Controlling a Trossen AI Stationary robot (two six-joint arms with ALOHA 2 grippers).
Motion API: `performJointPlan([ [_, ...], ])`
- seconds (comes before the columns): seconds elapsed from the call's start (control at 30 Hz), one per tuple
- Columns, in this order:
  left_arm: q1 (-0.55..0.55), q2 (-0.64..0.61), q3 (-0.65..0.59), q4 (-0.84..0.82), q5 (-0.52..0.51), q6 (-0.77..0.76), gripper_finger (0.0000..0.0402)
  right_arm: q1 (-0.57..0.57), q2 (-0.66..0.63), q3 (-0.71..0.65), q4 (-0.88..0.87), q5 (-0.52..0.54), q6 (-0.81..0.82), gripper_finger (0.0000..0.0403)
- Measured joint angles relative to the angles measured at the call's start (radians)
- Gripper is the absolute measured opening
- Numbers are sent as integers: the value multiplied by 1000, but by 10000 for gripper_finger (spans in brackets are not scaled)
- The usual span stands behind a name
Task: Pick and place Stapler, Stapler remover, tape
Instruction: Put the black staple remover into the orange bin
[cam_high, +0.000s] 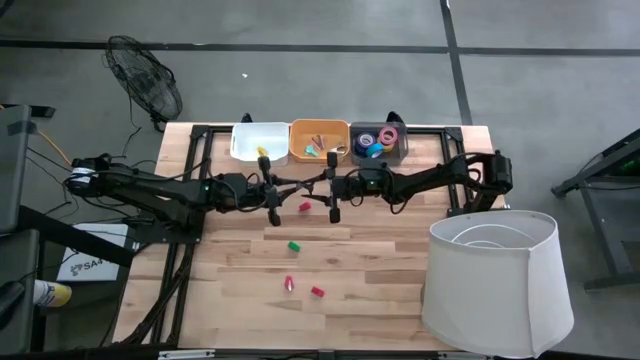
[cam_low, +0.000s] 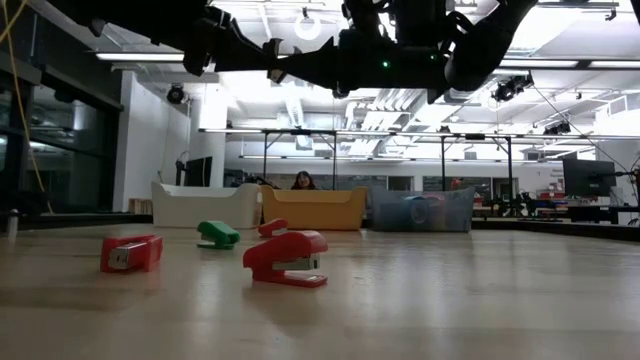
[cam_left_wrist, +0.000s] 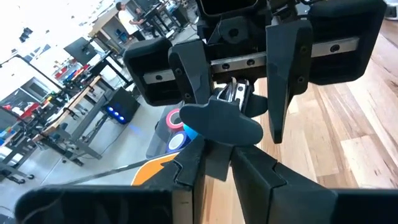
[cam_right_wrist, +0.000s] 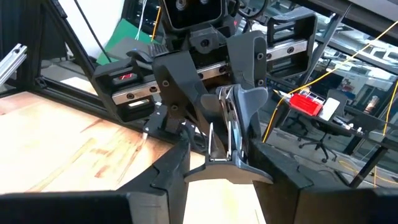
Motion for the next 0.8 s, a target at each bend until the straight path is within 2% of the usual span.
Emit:
performJointPlan([
  [0.7,1,0,0,-56,-5,21,77,-31,-5,-1,-57,50,39,140],
  [0.8,1,0,0,-65,-1,26,90,-42,-7,-1,-67,52,42,140],
])
